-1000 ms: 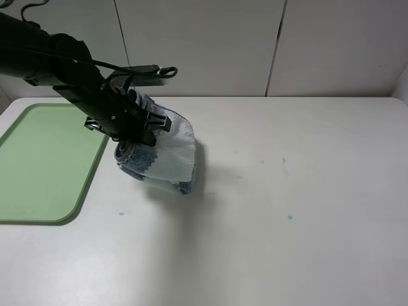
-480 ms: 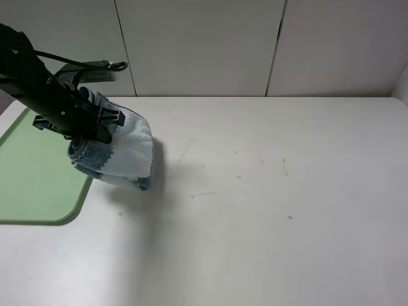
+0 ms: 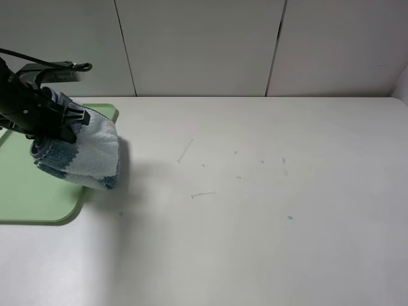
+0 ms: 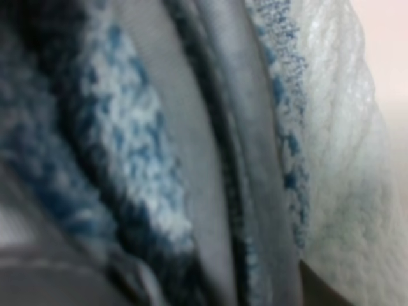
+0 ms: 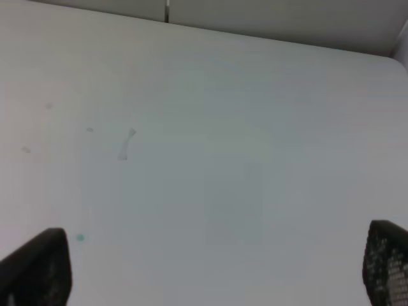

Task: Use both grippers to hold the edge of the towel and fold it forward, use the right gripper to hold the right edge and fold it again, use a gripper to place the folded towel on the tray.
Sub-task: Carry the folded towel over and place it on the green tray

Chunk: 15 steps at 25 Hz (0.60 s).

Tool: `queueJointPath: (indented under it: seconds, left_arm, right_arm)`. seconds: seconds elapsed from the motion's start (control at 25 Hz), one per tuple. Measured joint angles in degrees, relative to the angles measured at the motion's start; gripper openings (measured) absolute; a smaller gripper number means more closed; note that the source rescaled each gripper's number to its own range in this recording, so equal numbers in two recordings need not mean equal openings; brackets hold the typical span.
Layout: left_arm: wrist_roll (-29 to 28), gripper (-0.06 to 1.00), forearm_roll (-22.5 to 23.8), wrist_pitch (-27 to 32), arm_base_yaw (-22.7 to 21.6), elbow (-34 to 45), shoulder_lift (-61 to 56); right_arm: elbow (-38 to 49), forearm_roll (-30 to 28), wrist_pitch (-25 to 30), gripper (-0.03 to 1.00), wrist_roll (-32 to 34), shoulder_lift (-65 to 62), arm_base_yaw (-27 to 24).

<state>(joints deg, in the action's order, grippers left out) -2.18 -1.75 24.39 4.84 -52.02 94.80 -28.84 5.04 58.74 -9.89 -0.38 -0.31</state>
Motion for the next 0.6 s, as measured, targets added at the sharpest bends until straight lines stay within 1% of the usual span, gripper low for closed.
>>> queueJointPath:
  seconds: [0.4,0.6]
  left_arm:
    - [0.0,0.17,3.7,0.3,-6.9,0.0,0.0]
    - [0.0,0.17,6.6,-1.2,-8.8,0.0,0.0]
  right_arm:
    - [0.0,0.0,0.0,1.00,0.0,0.0,0.0]
    - [0.0,0.0,0.0,1.00,0.0,0.0,0.0]
